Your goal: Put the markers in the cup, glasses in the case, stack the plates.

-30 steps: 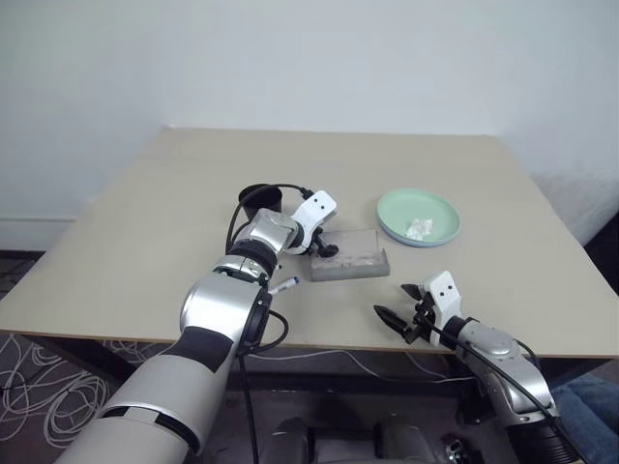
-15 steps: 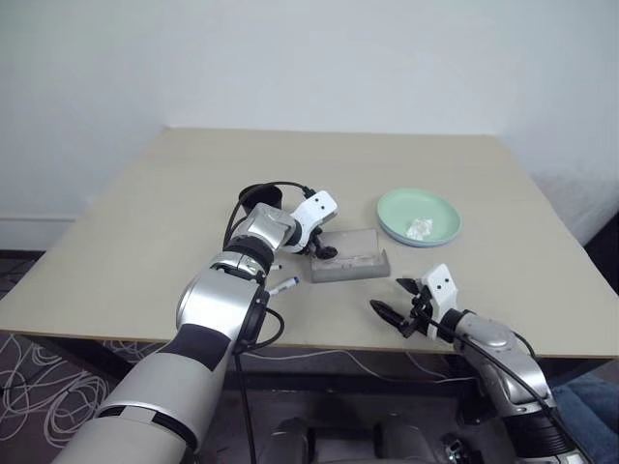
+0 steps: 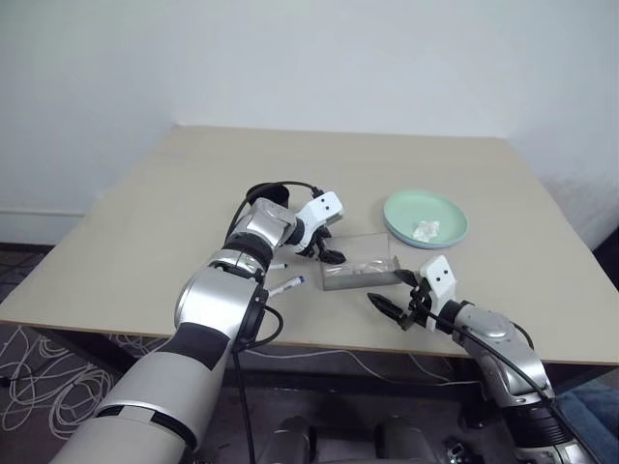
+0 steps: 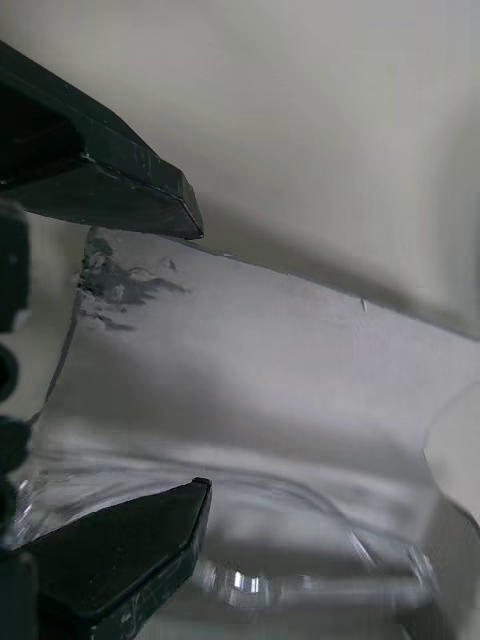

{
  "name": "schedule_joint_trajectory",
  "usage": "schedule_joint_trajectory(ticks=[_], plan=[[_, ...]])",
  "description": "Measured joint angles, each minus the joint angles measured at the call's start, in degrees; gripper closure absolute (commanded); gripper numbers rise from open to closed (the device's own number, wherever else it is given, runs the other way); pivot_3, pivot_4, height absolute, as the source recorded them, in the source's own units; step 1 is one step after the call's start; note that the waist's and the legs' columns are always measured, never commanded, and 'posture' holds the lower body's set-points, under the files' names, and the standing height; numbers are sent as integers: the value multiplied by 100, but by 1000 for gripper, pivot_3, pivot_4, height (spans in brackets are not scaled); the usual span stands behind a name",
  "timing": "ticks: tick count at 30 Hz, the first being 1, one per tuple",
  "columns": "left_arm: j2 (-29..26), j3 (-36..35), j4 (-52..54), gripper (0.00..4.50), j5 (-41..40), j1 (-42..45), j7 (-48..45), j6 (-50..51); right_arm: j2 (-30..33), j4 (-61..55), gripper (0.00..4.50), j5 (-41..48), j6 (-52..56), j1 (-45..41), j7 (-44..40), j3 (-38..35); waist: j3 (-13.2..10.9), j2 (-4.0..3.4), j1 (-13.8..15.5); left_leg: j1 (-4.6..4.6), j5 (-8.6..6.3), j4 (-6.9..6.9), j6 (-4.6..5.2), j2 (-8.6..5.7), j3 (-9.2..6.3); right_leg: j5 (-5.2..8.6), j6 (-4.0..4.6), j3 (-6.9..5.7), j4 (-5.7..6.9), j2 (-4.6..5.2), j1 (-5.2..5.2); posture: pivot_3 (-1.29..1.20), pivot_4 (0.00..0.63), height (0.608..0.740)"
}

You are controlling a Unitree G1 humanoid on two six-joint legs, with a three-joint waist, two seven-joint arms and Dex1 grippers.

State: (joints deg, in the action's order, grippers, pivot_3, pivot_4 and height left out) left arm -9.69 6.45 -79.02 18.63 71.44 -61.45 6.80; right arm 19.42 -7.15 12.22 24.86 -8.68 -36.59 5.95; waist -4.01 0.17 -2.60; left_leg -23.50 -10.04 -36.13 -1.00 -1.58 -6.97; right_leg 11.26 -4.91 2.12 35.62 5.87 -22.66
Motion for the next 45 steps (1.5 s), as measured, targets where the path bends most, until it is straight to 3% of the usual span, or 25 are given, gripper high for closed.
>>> schedule_joint_trajectory(ticks=[15,25,44,45], plan=[[166,255,318,452,-299,-28,-1432,-438,-22,502,0,-22,-170,-260,-63,67,-1,0,-39,0,1,-1,2,2,2,0,-1,4,4,-3,-6,0,0,740],[146,635,1058,452,-385,-701,-1979,-542,86,800,0,-54,-284,-425,-110,54,1,-2,-39,2,2,-2,4,2,1,-1,0,5,5,-3,-4,0,0,740],[27,117,2172,452,-1617,-1117,-1840,1177,166,1005,0,-56,-579,-494,-43,-64,1,-2,-43,4,4,-5,6,2,0,1,3,5,5,-4,-1,0,0,740],[10,101,2219,616,-1705,-1100,-1815,1252,166,1005,0,-56,-608,-481,-21,-81,1,-2,-43,4,4,-5,6,2,0,1,3,5,5,-4,0,0,0,740]])
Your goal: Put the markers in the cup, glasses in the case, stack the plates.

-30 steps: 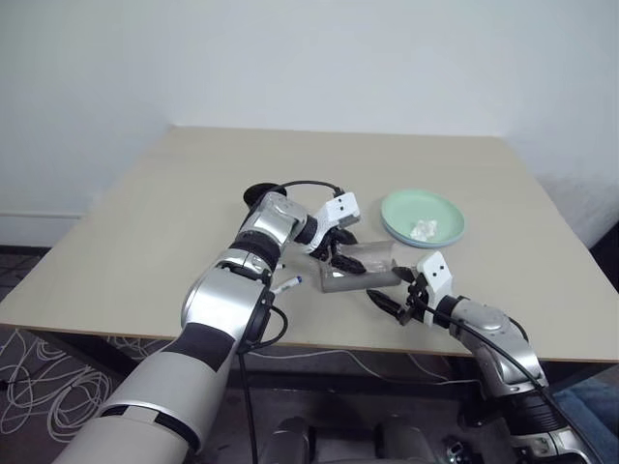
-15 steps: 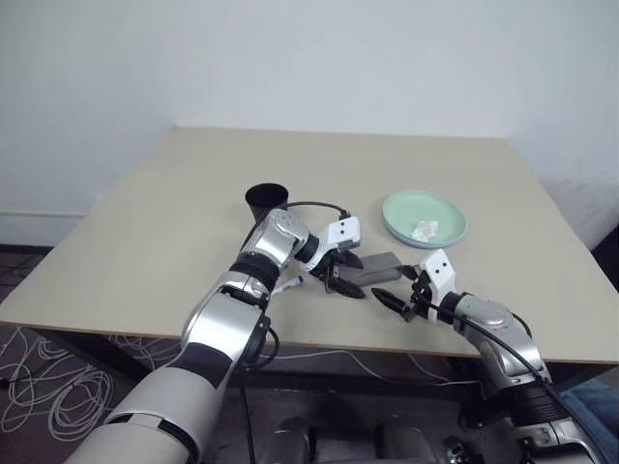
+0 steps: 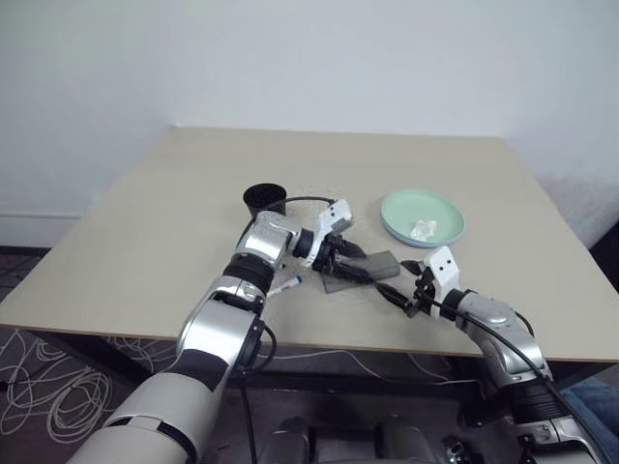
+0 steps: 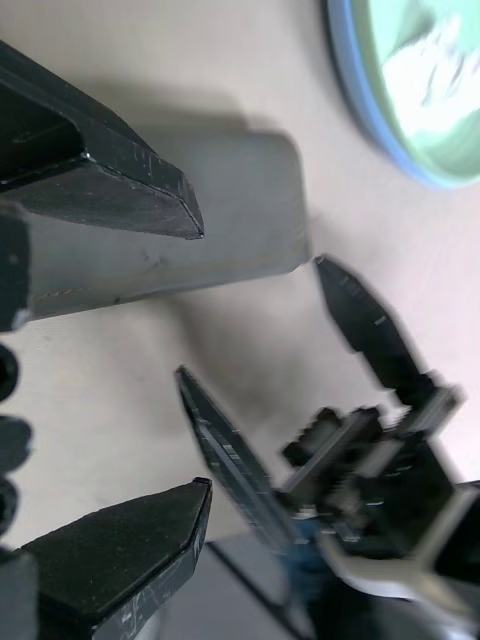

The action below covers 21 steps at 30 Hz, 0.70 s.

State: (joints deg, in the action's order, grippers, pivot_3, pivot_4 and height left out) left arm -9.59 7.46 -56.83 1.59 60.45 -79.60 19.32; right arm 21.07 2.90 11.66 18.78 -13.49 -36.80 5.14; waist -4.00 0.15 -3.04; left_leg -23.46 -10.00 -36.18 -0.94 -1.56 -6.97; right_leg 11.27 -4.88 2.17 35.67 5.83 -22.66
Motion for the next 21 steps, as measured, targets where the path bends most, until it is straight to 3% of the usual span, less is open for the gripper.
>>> schedule_joint_trajectory(ticks=[4,12,21], plan=[[-29,-224,0,1606,-215,199,346,106,1,0,0,1,-52,109,55,-51,0,1,11,0,0,0,-1,0,-1,1,2,0,0,1,1,0,0,740],[-37,86,-67,4331,44,235,1117,-452,28,1,0,-47,-85,283,194,-204,0,0,3,2,-1,0,-1,0,2,2,3,2,-1,0,1,0,0,740],[-119,1139,413,4331,737,-500,1196,-1285,27,5,0,-51,-146,286,260,-315,4,0,18,13,-2,0,-3,0,4,7,13,3,-3,1,16,0,0,740]])
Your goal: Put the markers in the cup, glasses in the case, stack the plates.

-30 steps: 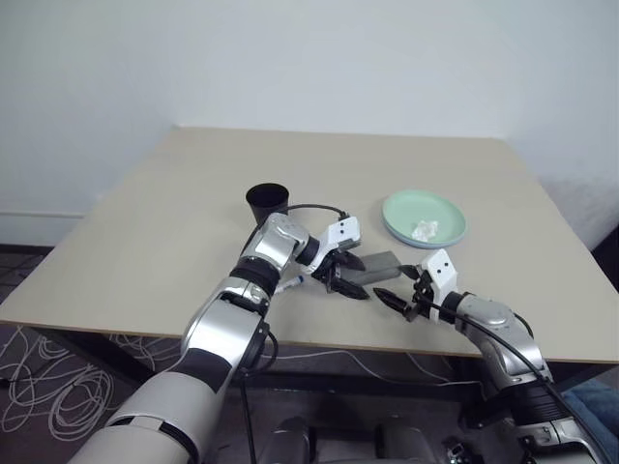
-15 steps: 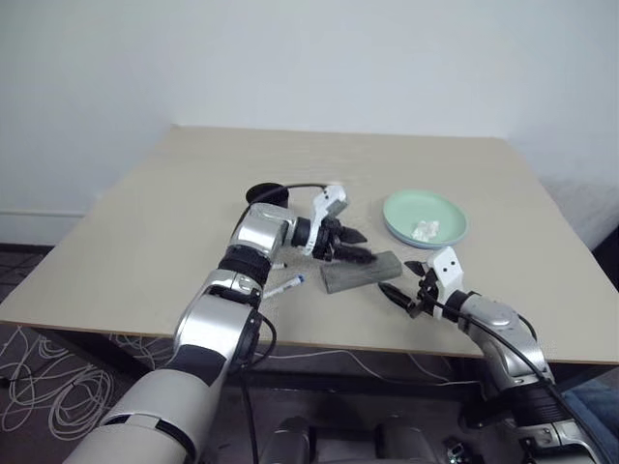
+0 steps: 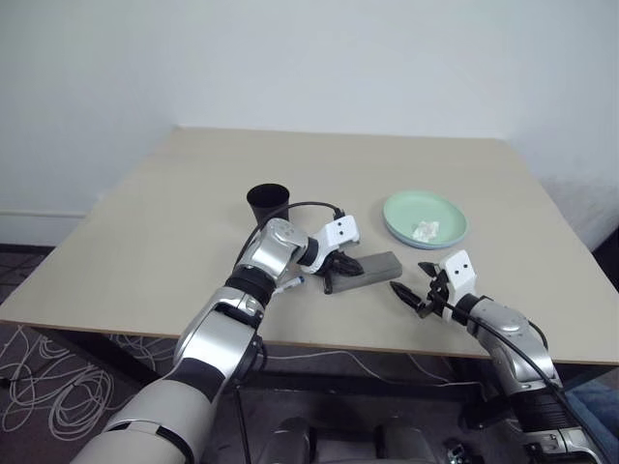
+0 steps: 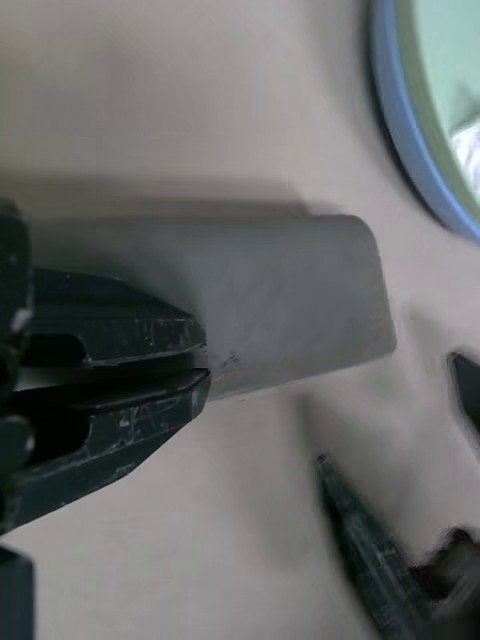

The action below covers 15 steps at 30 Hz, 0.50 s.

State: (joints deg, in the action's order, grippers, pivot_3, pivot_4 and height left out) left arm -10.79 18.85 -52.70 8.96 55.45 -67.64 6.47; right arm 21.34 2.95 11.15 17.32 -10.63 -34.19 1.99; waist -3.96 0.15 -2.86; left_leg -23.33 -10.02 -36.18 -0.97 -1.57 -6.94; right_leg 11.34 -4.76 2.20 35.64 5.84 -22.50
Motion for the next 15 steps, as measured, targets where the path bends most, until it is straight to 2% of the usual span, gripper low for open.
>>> schedule_joint_trajectory(ticks=[5,11,13,15], plan=[[-70,28,179,4331,39,-129,171,-60,-39,0,0,-9,-2,0,44,8,1,-1,-14,19,-1,2,-2,1,-2,0,1,0,1,0,13,0,0,740],[-132,-338,168,4331,-129,-328,894,-46,-153,13,0,-39,-22,-11,41,85,-1,-3,-28,23,-2,7,-2,7,-2,0,1,-2,3,0,5,0,0,740],[-444,-642,507,4331,-331,-565,1047,126,-193,114,0,-58,-35,-73,27,135,-1,-5,-26,16,-2,10,-2,5,-2,0,1,-2,4,0,2,0,0,740],[-660,-815,998,3981,-525,-821,962,377,-202,162,0,-61,-47,-113,11,156,-1,-5,-27,11,-1,13,-2,5,0,0,2,1,2,0,-6,0,0,740]])
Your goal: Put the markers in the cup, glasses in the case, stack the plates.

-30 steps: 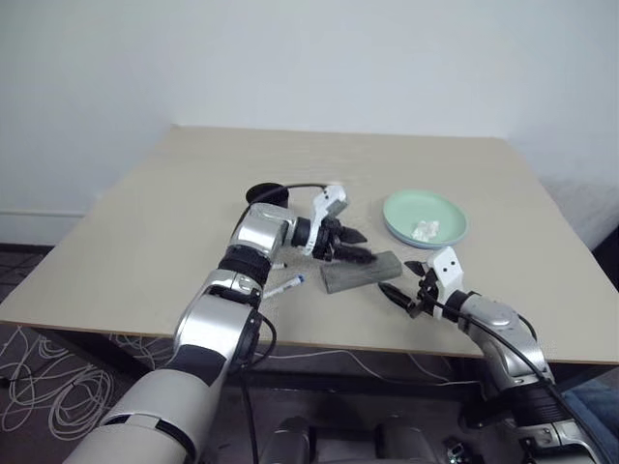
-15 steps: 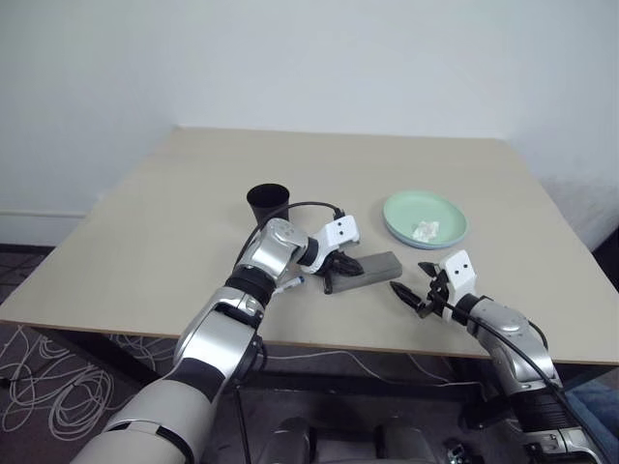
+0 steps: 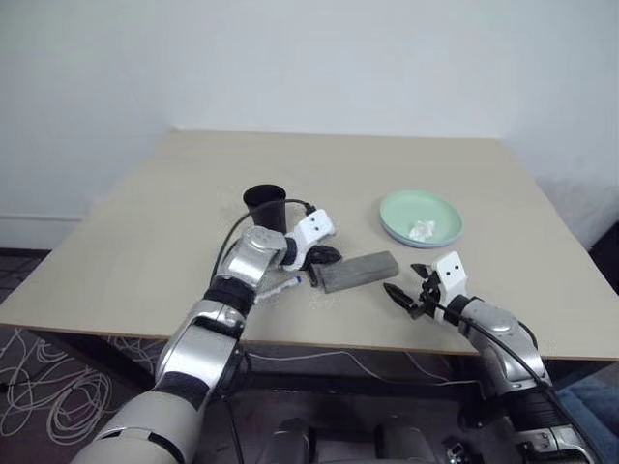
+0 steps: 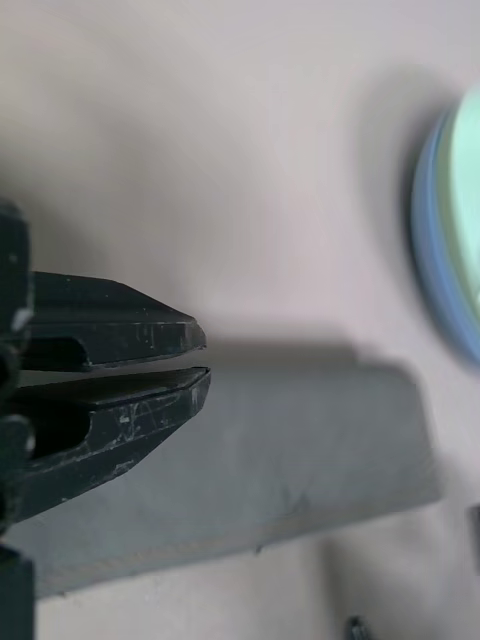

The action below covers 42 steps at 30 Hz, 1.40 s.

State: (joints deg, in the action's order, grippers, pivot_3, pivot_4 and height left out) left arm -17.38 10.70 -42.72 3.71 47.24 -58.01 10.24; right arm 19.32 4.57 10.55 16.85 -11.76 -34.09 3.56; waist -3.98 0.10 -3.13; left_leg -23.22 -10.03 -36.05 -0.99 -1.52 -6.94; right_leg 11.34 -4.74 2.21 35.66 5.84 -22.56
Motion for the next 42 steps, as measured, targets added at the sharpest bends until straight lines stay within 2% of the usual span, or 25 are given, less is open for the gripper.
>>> schedule_joint_trajectory(ticks=[2,6,12,16,20,29,42], plan=[[-345,-169,782,3425,-273,-362,-212,486,-1,137,0,-5,-42,-103,-39,16,0,0,1,-14,1,5,2,0,-1,0,0,0,0,-2,-16,0,0,740],[-1078,-321,2185,1986,-834,-896,-787,1631,-13,364,0,-16,-137,-239,-123,84,0,-1,6,-32,8,9,12,-1,3,-3,-6,3,2,-3,-36,0,0,740],[-1989,-273,3616,23,-1312,-1435,-1300,2674,-51,681,0,-60,-266,-466,-205,166,-2,-4,0,-26,0,8,0,3,5,1,8,3,9,-3,-37,0,0,740],[-2369,-191,3830,23,-1251,-1500,-1213,2849,-75,822,0,-64,-349,-562,-245,202,-4,-7,6,-27,0,10,-1,4,1,-2,14,0,14,-3,-39,0,0,740],[-2644,322,3741,23,-785,-1492,-941,2945,-99,951,0,-70,-408,-579,-252,219,-4,-8,4,-29,0,10,-1,3,4,-3,15,2,14,-4,-44,0,0,740],[-2590,781,3199,23,-714,-684,-1065,3246,-226,1125,0,-149,-547,-696,-251,225,-4,-8,3,-35,2,14,1,3,9,-3,14,8,13,-8,-58,0,0,740],[-2474,1750,2649,23,-222,-245,-1571,3196,-223,1324,0,-160,-603,-730,-247,208,-4,-8,2,-35,3,14,2,4,15,-3,14,17,15,-11,-63,0,0,740]])
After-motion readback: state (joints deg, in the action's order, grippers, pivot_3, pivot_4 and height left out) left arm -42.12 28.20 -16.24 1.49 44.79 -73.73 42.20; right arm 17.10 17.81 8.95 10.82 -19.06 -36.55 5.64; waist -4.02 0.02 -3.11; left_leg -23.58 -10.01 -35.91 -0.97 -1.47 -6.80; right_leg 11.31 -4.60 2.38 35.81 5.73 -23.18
